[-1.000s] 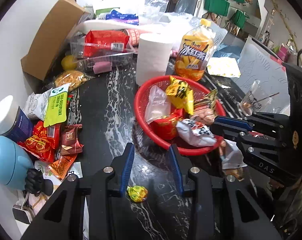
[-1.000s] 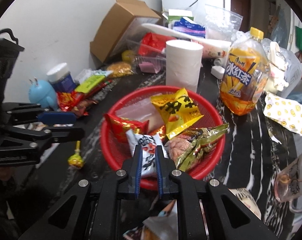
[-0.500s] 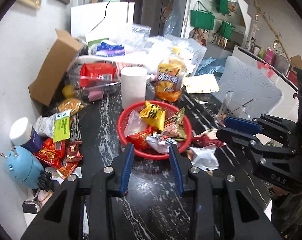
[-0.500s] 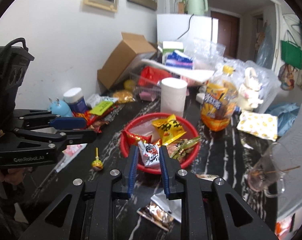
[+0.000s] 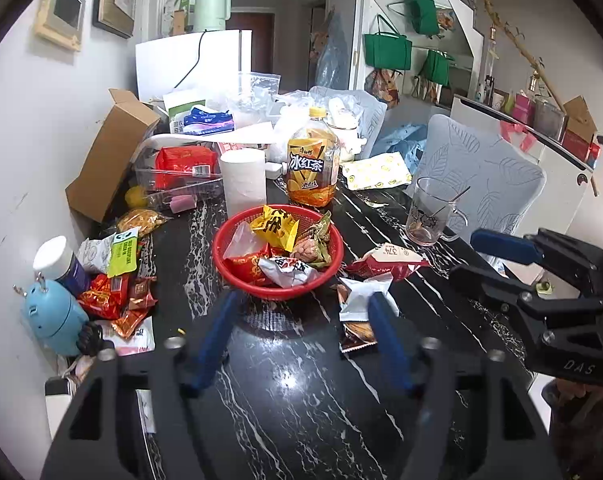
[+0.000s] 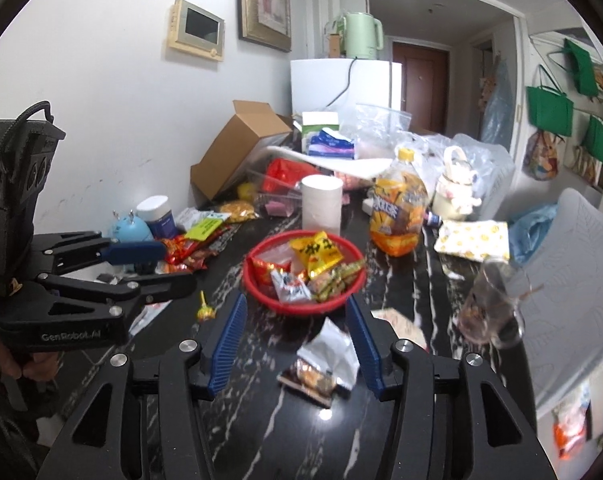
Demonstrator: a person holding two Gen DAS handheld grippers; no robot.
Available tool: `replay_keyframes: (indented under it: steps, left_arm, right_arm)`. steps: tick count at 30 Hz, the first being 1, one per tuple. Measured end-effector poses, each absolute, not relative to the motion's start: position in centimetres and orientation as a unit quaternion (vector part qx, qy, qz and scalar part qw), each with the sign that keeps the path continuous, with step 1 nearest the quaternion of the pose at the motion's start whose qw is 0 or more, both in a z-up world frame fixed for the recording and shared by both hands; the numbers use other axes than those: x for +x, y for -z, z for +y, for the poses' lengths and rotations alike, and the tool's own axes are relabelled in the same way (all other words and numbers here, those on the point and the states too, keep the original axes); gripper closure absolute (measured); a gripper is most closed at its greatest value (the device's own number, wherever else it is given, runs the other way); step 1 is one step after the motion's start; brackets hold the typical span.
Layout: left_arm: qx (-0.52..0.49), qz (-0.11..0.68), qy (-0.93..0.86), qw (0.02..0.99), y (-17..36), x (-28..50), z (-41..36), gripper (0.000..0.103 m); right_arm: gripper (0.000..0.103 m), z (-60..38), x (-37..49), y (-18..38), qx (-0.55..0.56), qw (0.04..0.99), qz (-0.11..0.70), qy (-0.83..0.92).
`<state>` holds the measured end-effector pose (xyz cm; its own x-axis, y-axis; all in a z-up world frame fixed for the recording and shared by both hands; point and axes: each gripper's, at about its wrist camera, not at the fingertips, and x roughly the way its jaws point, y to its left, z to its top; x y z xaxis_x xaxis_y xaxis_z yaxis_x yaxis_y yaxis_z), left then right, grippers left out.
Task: Organize snacks
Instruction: 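Withdraw both grippers from the basket toward the remaining packets, then grasp the silver packet with the right gripper while the left reaches the lollipop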
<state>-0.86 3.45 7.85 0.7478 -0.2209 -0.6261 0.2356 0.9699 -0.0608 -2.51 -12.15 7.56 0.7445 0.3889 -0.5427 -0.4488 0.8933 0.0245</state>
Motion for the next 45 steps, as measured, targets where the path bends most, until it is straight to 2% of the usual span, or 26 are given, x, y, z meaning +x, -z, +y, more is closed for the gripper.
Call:
replay_keyframes:
  steps: [4, 8, 13, 25, 43, 45]
  left_arm:
    - [0.011, 0.339, 0.115, 0.933, -7.1, -1.6, 3.1, 0.031]
    - [0.001, 0.354, 0.114, 0.928, -5.7, -1.7, 3.3, 0.031]
    - [-0.001, 0.373, 0.098, 0.923, -3.3, -1.5, 3.7, 0.031]
    - [-0.017, 0.414, 0.058, 0.908, 1.4, -0.6, 5.9, 0.031]
    - [-0.040, 0.437, 0.014, 0.899, 4.3, 5.6, 8.8, 0.031]
    - [-0.043, 0.445, 0.011, 0.894, 4.8, 6.3, 8.9, 0.031]
  right_arm:
    - [0.049, -12.6, -3.4, -6.4, -0.045, 0.931, 0.290, -0.218]
    - [0.038, -12.6, -4.0, -4.8, -0.039, 0.929, 0.303, -0.209]
    - [0.034, -12.3, -4.0, -2.5, -0.036, 0.924, 0.323, -0.204]
    - [0.034, -11.4, -1.7, 2.5, -0.010, 0.911, 0.361, -0.198]
    - [0.034, -11.3, 5.2, 4.0, 0.041, 0.901, 0.399, -0.168]
    - [0.031, -11.4, 5.9, 4.1, 0.048, 0.900, 0.402, -0.163]
